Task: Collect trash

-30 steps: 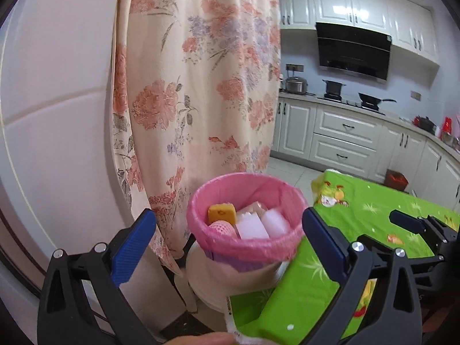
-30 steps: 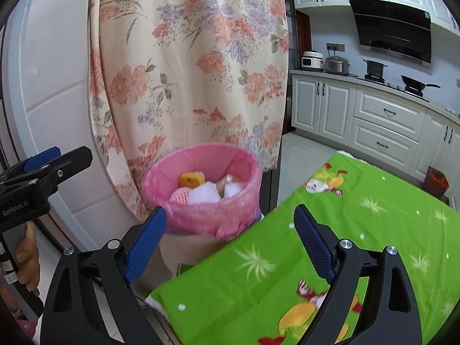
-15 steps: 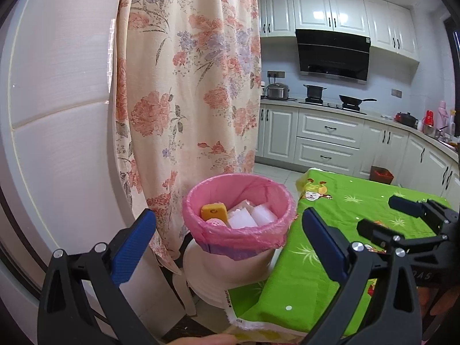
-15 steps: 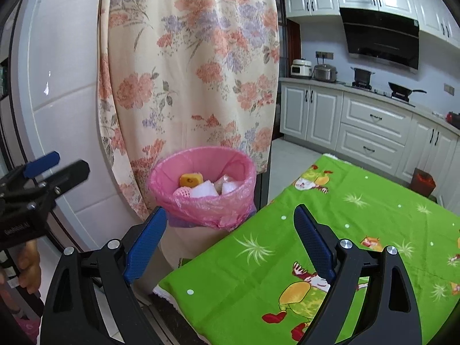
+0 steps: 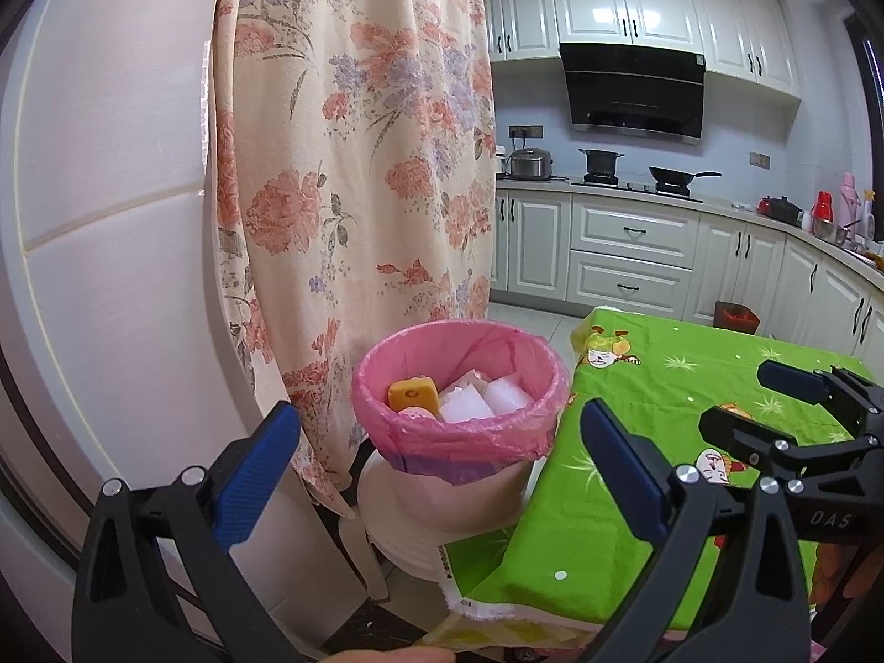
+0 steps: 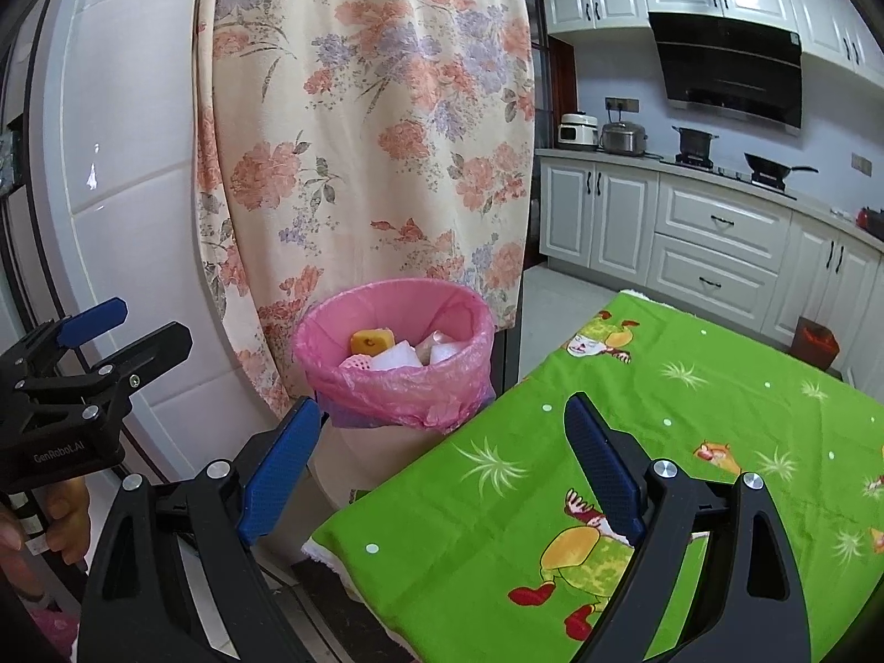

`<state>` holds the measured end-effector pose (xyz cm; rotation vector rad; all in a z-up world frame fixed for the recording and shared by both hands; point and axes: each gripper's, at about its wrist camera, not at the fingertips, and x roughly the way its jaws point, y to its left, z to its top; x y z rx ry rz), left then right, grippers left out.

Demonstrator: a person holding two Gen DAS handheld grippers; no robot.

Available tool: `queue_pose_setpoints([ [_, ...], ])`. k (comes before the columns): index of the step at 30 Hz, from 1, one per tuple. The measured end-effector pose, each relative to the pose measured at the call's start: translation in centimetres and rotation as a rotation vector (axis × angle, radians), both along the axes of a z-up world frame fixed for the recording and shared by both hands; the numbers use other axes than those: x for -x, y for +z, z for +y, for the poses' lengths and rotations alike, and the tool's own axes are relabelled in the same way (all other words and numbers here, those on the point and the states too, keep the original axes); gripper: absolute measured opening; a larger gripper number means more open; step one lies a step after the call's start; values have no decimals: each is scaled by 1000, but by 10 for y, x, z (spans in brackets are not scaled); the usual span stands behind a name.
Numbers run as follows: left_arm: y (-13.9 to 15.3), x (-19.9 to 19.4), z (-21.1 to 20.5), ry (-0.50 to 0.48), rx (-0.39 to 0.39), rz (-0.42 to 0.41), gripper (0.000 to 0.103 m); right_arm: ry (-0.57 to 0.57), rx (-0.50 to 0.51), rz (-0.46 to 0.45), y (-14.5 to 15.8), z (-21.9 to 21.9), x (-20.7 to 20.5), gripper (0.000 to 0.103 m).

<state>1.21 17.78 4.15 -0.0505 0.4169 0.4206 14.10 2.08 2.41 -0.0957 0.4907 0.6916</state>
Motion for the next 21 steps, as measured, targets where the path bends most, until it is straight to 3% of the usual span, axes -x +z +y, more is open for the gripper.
queue_pose_setpoints([
  [21, -12, 5, -15, -12, -6, -27, 98, -34, -26, -26, -12, -17, 9, 84],
])
